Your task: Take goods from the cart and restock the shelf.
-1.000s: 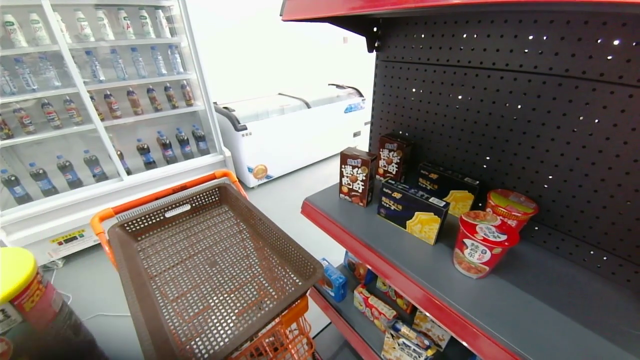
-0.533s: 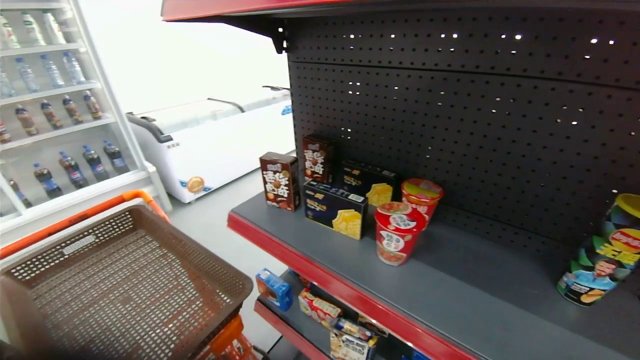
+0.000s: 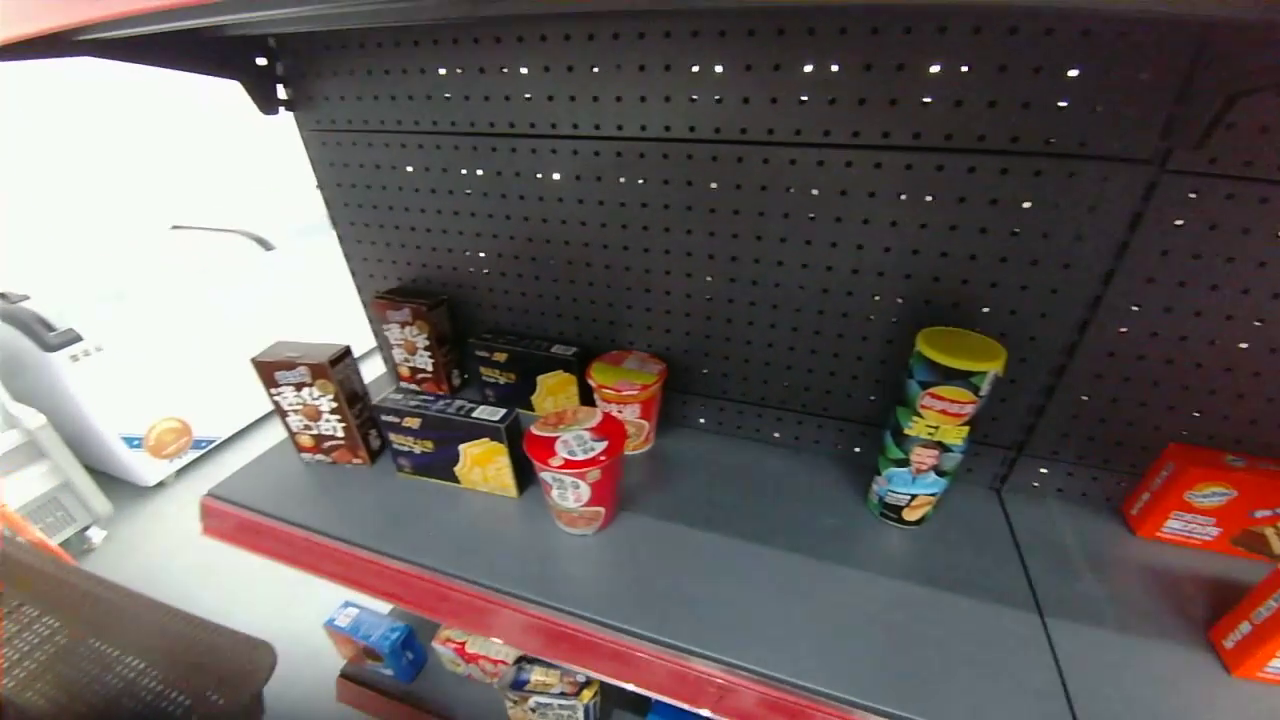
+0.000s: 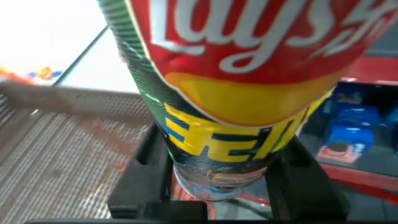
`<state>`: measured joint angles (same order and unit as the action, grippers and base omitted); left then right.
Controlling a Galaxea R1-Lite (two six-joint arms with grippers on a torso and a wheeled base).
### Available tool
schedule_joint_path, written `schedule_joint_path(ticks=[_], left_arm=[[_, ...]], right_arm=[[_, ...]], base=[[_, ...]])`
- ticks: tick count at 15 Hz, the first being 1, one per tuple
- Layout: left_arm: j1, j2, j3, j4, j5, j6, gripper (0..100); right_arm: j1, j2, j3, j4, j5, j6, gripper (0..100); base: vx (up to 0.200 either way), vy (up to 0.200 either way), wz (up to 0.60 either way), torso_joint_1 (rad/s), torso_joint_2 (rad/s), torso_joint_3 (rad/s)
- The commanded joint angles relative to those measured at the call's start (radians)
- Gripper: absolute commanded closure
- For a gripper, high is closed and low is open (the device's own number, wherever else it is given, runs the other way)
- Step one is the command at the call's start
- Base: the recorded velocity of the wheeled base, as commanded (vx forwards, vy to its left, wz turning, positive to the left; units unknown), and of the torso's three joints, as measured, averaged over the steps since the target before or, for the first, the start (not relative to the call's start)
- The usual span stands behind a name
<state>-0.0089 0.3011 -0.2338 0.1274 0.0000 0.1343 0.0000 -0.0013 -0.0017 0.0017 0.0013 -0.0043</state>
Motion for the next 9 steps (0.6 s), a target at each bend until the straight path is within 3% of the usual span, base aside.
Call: schedule_joint_path(ticks=[1,3,5,6,9], left_arm=[[0.000,0.010,-0.002,-0.002,0.002,0.001,100],[0.004,0.009,-0.002,-0.002,0.006,0.001,100],[0.018,0.007,-0.012,-0.003,0.049,-0.004,100],[0.024,0.006,-0.016,-0.003,0.091,-0.005,100],[0.023,-0.014,-0.007,-0.005,0.097,-0.005,100]], right_arm=[[0.000,0.001,0.000,0.000,0.000,0.000,0],[0.000,0.001,0.000,0.000,0.000,0.000,0],[0.000,0.001,0.000,0.000,0.000,0.001,0],[0.000,0.001,0.000,0.000,0.000,0.000,0],[0.000,0.001,0.000,0.001,0.006,-0.008,0]], base=[[0.000,0.000,-0.60,0.007,0.00,0.002],[0.000,0.000,-0.60,0.005,0.00,0.002],[0.000,0.000,-0.60,0.002,0.00,0.000],[0.000,0.000,0.00,0.000,0.00,0.000],[0.000,0.000,0.00,0.000,0.00,0.000]])
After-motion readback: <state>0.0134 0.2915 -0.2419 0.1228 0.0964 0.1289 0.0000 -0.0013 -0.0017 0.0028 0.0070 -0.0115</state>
